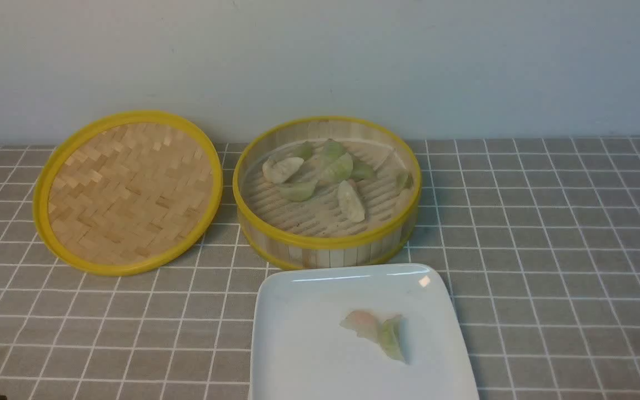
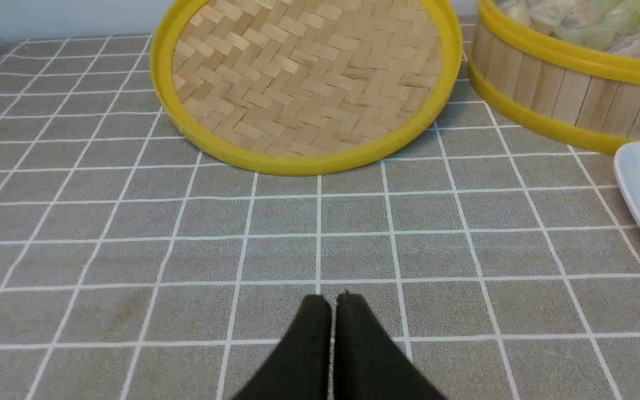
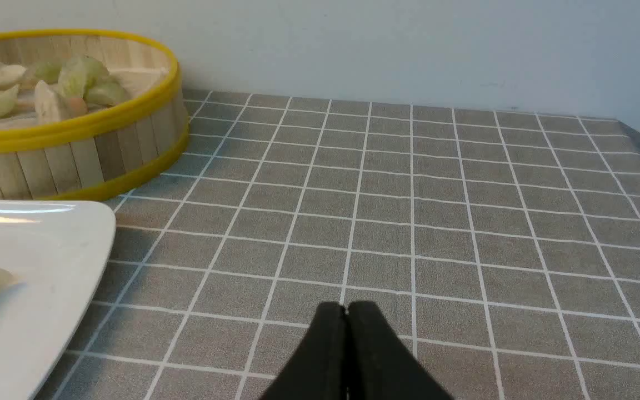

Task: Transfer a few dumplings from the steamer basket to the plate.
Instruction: Use the right arm to grab a dumpling from inside the steamer

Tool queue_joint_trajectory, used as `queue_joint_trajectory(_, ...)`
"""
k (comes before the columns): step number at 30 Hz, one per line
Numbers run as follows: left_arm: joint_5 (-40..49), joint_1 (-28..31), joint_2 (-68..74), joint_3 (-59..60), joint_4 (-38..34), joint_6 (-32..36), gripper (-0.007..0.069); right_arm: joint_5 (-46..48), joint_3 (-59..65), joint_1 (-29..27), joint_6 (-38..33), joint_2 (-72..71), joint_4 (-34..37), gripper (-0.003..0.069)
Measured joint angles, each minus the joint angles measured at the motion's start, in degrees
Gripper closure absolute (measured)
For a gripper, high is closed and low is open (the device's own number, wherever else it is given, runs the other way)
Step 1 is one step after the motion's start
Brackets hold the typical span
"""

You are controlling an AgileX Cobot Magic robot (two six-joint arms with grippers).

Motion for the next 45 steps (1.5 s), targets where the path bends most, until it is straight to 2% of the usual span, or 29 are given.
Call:
queue_joint_trajectory(34, 0.0, 0.0, 0.0, 0.0, 0.0, 0.0, 0.0629, -0.2, 0.0, 0.0, 0.25, 0.0, 0.84, 0.0673)
queue_joint_trajectory(38, 0.0, 0.0, 0.0, 0.0, 0.0, 0.0, 0.0629, -3.07, 0.37, 0.0, 2.67, 0.0, 7.15, 0.0673)
queue_joint_trajectory(45, 0.0, 0.0, 0.0, 0.0, 0.0, 0.0, 0.0629, -13.39, 0.36, 0.0, 8.88, 0.0, 29.69, 0.0673)
